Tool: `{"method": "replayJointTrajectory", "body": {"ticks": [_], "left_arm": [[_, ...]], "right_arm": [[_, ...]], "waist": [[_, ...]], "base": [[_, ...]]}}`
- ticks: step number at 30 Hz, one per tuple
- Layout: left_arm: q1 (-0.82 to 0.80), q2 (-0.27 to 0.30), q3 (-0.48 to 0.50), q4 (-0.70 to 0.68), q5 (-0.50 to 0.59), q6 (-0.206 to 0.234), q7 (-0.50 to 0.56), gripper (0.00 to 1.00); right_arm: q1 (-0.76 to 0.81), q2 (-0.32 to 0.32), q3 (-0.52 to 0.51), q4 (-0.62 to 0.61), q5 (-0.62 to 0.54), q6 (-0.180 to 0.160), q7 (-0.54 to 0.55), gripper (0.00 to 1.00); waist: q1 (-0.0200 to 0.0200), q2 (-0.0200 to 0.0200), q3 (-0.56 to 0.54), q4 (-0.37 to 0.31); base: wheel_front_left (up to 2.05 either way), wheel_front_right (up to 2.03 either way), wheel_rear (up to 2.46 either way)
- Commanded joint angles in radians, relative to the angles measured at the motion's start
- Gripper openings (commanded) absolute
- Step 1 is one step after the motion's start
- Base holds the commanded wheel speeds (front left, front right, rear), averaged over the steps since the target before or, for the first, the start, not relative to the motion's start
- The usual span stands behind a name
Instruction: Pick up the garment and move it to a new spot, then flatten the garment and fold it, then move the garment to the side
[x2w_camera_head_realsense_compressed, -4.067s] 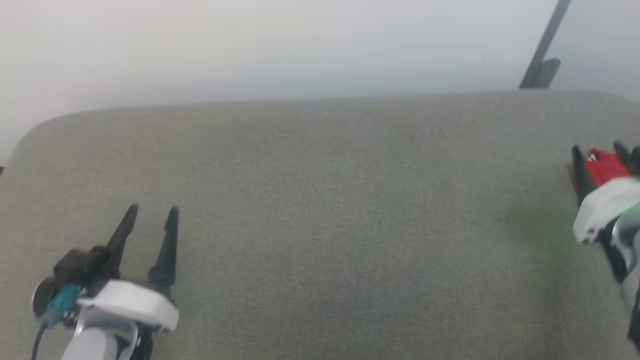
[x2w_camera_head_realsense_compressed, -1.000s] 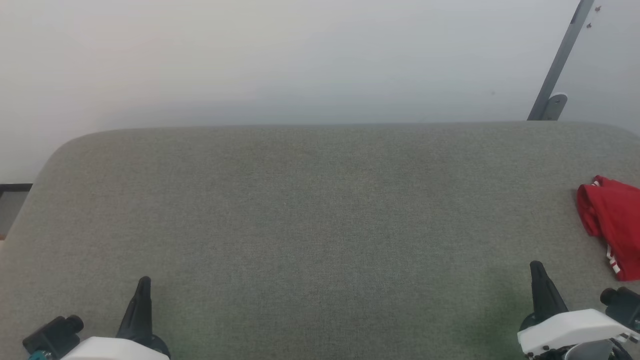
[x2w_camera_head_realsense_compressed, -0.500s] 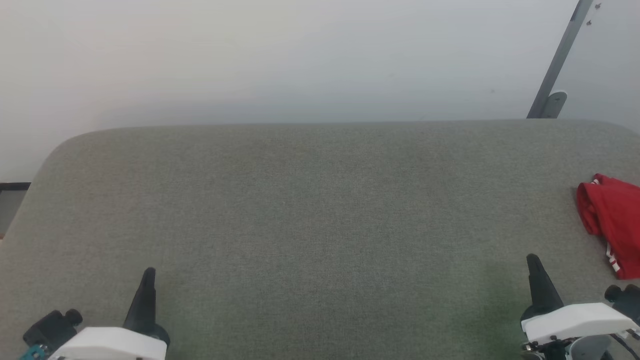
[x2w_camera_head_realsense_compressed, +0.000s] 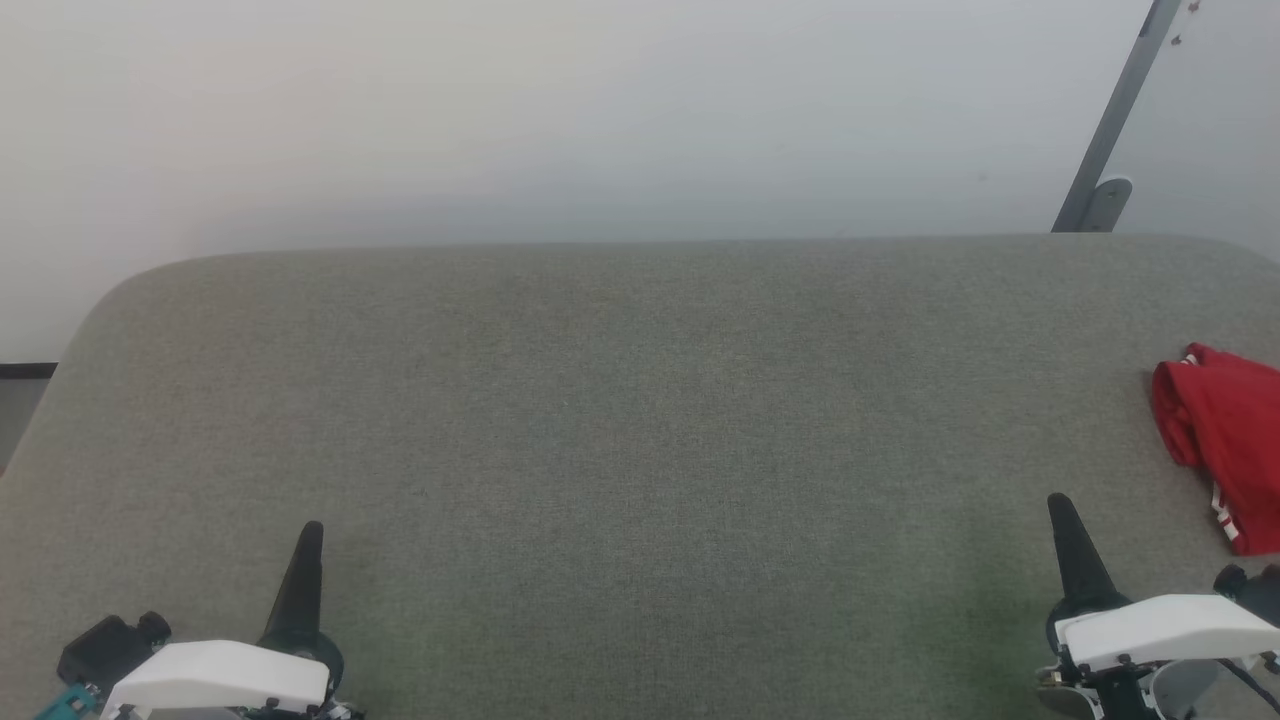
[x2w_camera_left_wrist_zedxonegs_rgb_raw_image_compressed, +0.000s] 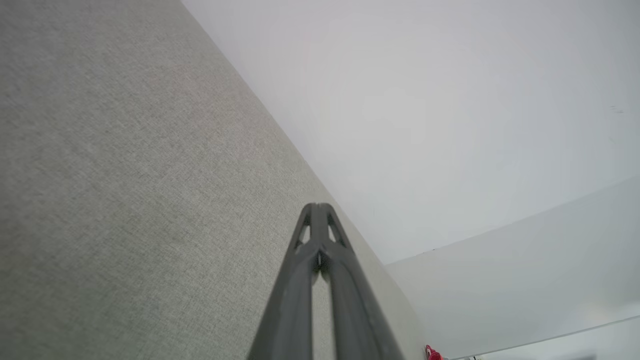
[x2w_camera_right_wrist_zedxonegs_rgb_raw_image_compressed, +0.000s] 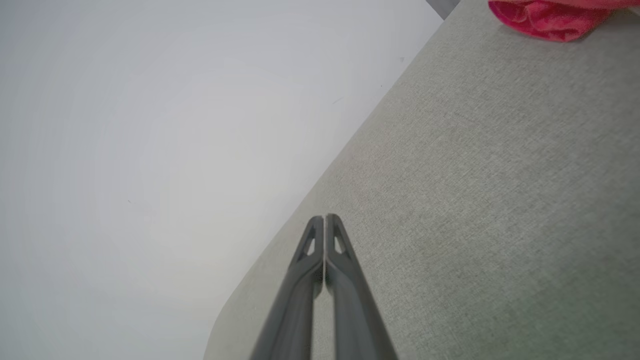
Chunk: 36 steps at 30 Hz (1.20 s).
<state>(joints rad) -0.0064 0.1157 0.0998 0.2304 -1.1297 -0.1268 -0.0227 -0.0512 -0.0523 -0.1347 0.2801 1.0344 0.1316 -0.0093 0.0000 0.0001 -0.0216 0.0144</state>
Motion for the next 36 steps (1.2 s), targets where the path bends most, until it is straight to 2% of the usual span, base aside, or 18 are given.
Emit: {"method": "replayJointTrajectory", "body": {"ticks": [1, 36], "left_arm": [[-0.028, 0.002, 0.005, -0.007, -0.019, -0.003, 0.008, 0.0], [-0.08, -0.042, 0.013, 0.007, -0.311, -0.005, 0.092, 0.0]], "right_arm": [[-0.024, 0.0, 0.001, -0.016, 0.02, -0.001, 0.005, 0.0], [-0.047, 0.002, 0.014, -0.03, 0.371, -0.001, 0.081, 0.0]], "waist": [[0.0, -0.0001, 0.0, 0.0], [0.0, -0.0001, 0.014, -0.008]], "base": [[0.0, 0.0, 0.0], [0.0, 0.0, 0.0]]}}
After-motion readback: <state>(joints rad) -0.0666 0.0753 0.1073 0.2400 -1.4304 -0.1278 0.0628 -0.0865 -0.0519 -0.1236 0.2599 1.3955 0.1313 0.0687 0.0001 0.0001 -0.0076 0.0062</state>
